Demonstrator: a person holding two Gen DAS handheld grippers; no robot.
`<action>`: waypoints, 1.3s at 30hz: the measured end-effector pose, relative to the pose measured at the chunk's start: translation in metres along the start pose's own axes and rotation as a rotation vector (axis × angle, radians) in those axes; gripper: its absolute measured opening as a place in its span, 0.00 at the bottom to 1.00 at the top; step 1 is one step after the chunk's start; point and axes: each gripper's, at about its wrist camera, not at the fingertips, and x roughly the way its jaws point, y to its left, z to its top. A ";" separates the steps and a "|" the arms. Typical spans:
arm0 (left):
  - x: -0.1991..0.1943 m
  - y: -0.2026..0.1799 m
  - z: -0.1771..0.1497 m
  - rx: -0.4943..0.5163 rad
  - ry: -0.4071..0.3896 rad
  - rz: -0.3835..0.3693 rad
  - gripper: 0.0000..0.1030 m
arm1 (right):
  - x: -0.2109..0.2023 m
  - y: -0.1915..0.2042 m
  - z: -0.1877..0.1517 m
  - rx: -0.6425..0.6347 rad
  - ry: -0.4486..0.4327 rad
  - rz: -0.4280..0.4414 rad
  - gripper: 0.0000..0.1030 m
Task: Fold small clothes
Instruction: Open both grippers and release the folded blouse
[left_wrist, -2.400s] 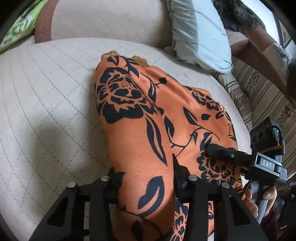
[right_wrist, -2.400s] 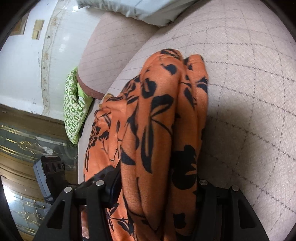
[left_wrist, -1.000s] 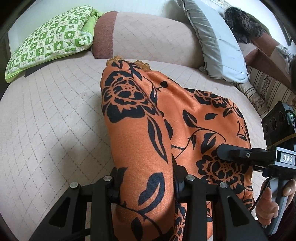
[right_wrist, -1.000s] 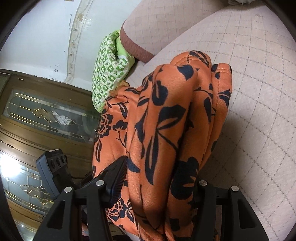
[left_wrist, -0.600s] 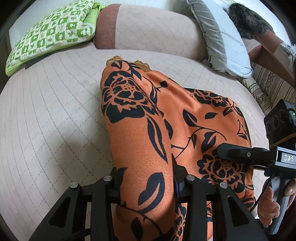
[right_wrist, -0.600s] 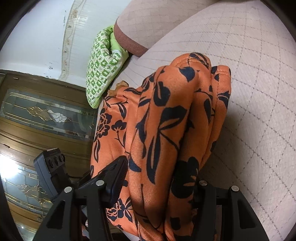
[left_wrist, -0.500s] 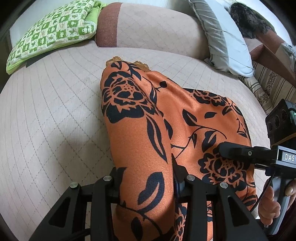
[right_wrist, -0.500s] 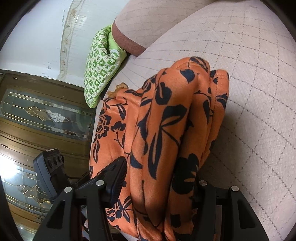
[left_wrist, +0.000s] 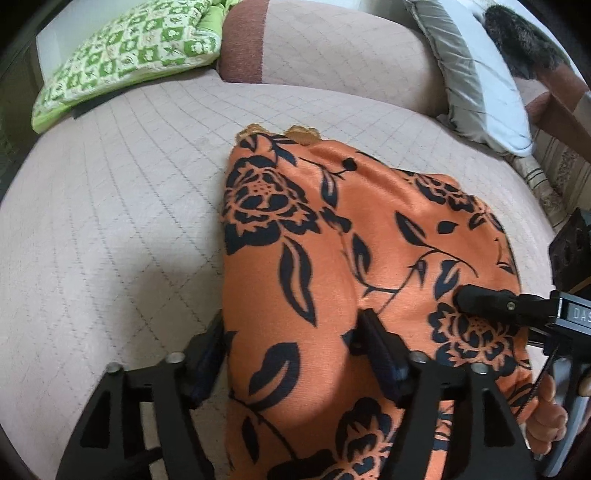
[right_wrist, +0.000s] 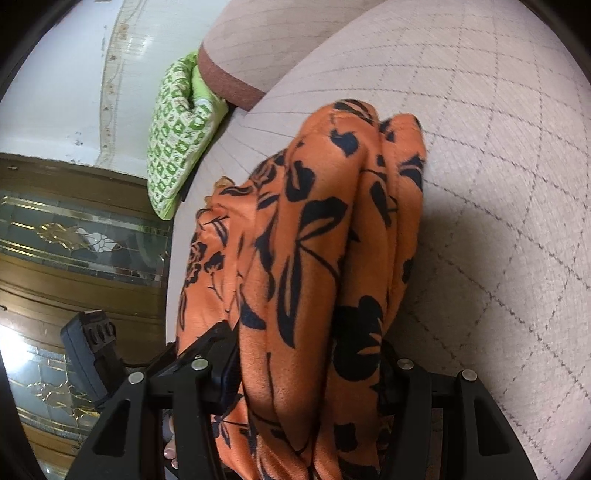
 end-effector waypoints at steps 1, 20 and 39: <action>0.000 -0.001 -0.001 0.006 -0.004 0.012 0.77 | 0.000 -0.001 0.000 0.000 0.002 -0.005 0.57; -0.045 -0.011 -0.001 0.017 -0.150 0.181 0.82 | -0.073 0.033 -0.013 -0.146 -0.200 -0.153 0.59; 0.006 -0.004 0.042 -0.034 -0.060 0.215 0.82 | -0.049 0.045 0.030 -0.144 -0.199 -0.030 0.59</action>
